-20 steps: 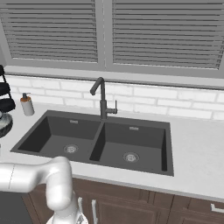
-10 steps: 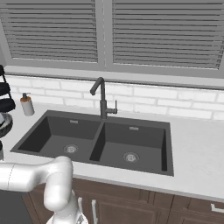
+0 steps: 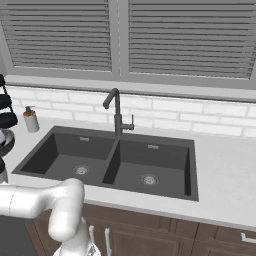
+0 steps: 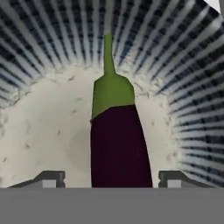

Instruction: Pick the eggplant from the sink and place it in the bowl. Then pick the bowl and place it in the microwave. Then close the microwave door and press the start button.

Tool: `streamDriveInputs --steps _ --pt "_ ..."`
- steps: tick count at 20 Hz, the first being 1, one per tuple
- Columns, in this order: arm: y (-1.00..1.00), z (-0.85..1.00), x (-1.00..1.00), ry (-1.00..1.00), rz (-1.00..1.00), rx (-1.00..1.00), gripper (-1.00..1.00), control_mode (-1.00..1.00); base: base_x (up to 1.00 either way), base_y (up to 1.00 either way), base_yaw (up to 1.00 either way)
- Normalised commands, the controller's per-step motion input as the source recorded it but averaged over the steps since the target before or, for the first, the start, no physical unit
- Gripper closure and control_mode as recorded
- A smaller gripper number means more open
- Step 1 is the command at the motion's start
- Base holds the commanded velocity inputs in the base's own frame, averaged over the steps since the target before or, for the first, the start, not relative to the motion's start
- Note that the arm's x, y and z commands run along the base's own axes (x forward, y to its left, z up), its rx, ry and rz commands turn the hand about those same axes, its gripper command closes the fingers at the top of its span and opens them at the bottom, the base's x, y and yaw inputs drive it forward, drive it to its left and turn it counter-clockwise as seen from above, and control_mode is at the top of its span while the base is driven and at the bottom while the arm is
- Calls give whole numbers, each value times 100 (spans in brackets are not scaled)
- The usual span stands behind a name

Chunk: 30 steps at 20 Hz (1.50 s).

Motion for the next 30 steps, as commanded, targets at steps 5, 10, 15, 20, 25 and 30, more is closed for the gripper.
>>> streamDriveInputs --steps 5,10,15,20,25,30 --pt "-36 8 -71 -14 -4 15 -100 -100 0 0 0" --pt "-59 32 -42 -17 -9 18 -100 -100 0 0 0" --pt "-63 36 0 -9 -10 15 -100 -100 0 0 0" --pt "-22 5 1 -2 0 13 -100 -100 0 0 0" --pt "7 0 34 2 2 4 -100 -100 0 0 0" --pt "12 0 41 7 5 0 -100 -100 0 0 0"
